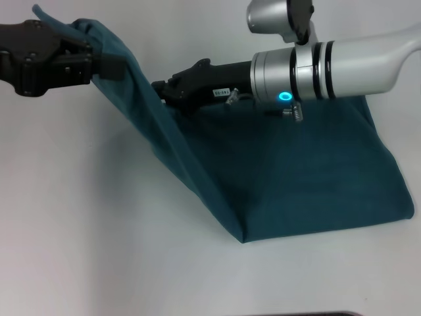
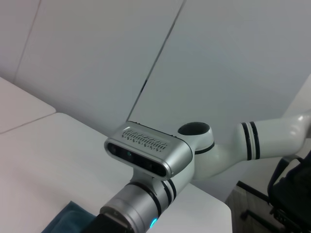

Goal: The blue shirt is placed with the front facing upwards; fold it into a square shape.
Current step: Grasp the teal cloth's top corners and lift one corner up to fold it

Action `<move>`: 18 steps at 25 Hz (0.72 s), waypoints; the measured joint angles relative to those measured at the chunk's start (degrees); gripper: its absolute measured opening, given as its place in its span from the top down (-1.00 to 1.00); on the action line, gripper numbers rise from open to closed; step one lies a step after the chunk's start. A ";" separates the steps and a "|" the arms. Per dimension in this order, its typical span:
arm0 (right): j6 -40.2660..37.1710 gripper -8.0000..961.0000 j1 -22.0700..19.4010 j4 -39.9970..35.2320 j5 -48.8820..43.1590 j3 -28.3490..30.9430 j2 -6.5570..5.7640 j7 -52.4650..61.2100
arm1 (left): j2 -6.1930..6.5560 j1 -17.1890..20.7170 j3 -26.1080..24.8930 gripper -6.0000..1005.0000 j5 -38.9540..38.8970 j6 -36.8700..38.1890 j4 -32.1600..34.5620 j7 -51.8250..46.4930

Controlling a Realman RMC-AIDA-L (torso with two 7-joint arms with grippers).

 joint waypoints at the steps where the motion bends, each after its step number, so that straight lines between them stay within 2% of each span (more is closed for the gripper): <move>1: -0.19 0.96 0.18 0.00 0.67 -1.10 0.01 0.12 | 0.00 -0.06 0.13 0.93 -0.07 -0.01 0.00 -0.02; 7: -1.36 0.96 0.31 0.33 2.49 -6.50 0.10 1.90 | 0.00 -0.27 0.18 0.93 -0.15 -0.14 0.00 -0.02; 13: -0.97 0.95 -1.23 0.49 2.60 -8.68 -0.22 2.29 | 0.10 -0.38 0.17 0.93 0.06 -0.21 0.00 0.12; 18: -0.74 0.95 -1.53 0.72 2.56 -14.30 -0.04 2.97 | 0.08 -0.72 0.17 0.93 -0.07 -0.27 -0.08 0.13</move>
